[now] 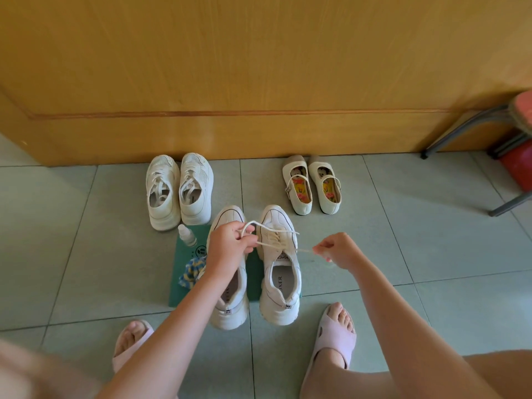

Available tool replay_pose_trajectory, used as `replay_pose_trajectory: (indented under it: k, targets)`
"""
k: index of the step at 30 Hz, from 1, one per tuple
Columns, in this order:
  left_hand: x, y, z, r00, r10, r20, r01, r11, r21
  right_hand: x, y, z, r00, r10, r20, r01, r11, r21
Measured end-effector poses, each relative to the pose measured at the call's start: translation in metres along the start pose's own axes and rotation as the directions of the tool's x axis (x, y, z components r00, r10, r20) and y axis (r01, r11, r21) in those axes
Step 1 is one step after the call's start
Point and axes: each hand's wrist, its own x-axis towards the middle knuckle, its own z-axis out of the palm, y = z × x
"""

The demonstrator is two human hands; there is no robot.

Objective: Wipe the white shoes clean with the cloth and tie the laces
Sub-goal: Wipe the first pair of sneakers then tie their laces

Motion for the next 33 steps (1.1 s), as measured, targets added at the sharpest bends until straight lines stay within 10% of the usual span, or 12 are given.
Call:
replay_pose_trajectory:
  k: [7, 10, 13, 27, 33]
  targets:
    - [-0.017, -0.004, 0.007, 0.963, 0.23, -0.137, -0.163, 0.909, 0.384, -0.009, -0.018, 0.004, 0.987, -0.138, 0.086, 0.13, 0.988, 0.086]
    - [-0.019, 0.0, 0.014, 0.869, 0.494, 0.017, -0.405, 0.692, 0.597, -0.012, -0.026, 0.006, 0.972, -0.195, 0.129, 0.189, 0.98, 0.058]
    - [-0.02, 0.002, 0.018, 0.847, 0.447, 0.288, -0.527, 0.63, 0.57, -0.016, -0.029, 0.009, 0.957, -0.249, 0.146, 0.242, 0.968, 0.065]
    - [-0.01, 0.004, 0.0, 0.933, 0.126, 0.337, -0.316, 0.734, 0.601, -0.013, -0.025, 0.006, 0.974, -0.221, 0.059, 0.224, 0.973, -0.055]
    - [-0.009, 0.02, 0.0, 0.947, -0.081, 0.309, 0.093, 0.995, -0.025, -0.022, -0.031, -0.014, 0.933, -0.277, 0.229, 0.332, 0.908, -0.254]
